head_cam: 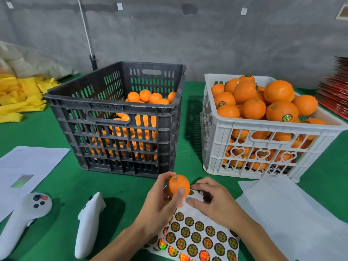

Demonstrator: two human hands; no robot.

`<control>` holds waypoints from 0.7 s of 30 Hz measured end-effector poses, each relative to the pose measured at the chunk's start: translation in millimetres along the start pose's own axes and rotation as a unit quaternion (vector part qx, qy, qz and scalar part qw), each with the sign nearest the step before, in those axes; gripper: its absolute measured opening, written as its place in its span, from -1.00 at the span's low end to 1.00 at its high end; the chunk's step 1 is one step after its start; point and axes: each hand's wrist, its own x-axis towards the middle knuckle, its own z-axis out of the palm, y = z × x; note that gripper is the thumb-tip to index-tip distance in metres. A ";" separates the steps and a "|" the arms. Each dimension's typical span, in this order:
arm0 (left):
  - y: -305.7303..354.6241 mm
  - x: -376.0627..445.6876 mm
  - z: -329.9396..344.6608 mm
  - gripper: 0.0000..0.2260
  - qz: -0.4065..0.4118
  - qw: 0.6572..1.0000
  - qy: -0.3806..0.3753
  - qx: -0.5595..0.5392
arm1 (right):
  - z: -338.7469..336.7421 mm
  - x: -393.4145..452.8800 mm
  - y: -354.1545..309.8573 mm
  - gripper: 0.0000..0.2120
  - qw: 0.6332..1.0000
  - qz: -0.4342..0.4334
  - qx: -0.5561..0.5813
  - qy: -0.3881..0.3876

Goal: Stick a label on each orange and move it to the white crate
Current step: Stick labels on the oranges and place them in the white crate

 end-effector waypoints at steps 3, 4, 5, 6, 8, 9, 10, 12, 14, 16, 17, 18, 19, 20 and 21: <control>-3.7 1.0 -1.3 -0.58 0.000 1.000 -0.024 0.016 | -0.3 3.1 2.9 -0.52 1.000 0.000 -0.008 0.000; -4.8 1.5 -2.2 -0.58 0.002 0.999 -0.029 0.026 | 0.1 4.4 3.0 -0.53 1.000 -0.004 -0.013 -0.003; -5.8 2.0 -3.1 -0.58 0.005 0.999 -0.032 0.036 | -0.2 5.5 2.7 -0.54 1.000 -0.010 -0.022 -0.006; -6.8 2.4 -4.0 -0.58 0.008 0.998 -0.033 0.044 | -1.3 6.3 2.0 -0.55 0.999 -0.017 -0.038 -0.010; -8.1 3.2 -5.4 -0.59 0.018 0.997 -0.032 0.063 | -4.9 7.4 0.7 -0.54 0.995 -0.037 -0.094 -0.024; -8.0 3.2 -5.7 -0.59 0.023 0.997 -0.033 0.069 | -6.7 7.5 -0.5 -0.52 0.990 -0.046 -0.125 -0.034; -7.7 3.3 -5.8 -0.59 0.026 0.996 -0.033 0.073 | -8.5 7.7 -2.3 -0.51 0.986 -0.052 -0.153 -0.045; -7.3 3.1 -6.1 -0.59 0.028 0.996 -0.035 0.077 | -10.5 8.7 -6.4 -0.51 0.977 -0.062 -0.196 -0.056; -7.4 2.9 -6.1 -0.60 0.027 0.996 -0.038 0.077 | -9.9 10.8 -9.3 -0.54 0.970 -0.074 -0.226 -0.053; -7.2 2.7 -5.9 -0.60 0.024 0.996 -0.041 0.077 | -8.5 12.2 -11.1 -0.57 0.969 -0.076 -0.233 -0.028; -6.8 2.5 -5.9 -0.60 0.022 0.996 -0.041 0.081 | -7.8 12.2 -12.2 -0.58 0.969 -0.076 -0.233 -0.010; -6.4 2.3 -6.1 -0.60 0.022 0.995 -0.041 0.084 | -6.6 12.5 -13.0 -0.60 0.968 -0.081 -0.236 0.006; -6.0 2.2 -6.3 -0.60 0.022 0.995 -0.041 0.086 | -5.3 12.8 -13.6 -0.62 0.966 -0.091 -0.240 0.011; -5.8 2.2 -6.5 -0.60 0.022 0.995 -0.040 0.087 | -4.0 13.3 -14.2 -0.62 0.967 -0.098 -0.235 0.007; -5.6 2.1 -6.7 -0.60 0.023 0.995 -0.038 0.089 | -3.2 13.5 -14.8 -0.60 0.971 -0.098 -0.218 -0.003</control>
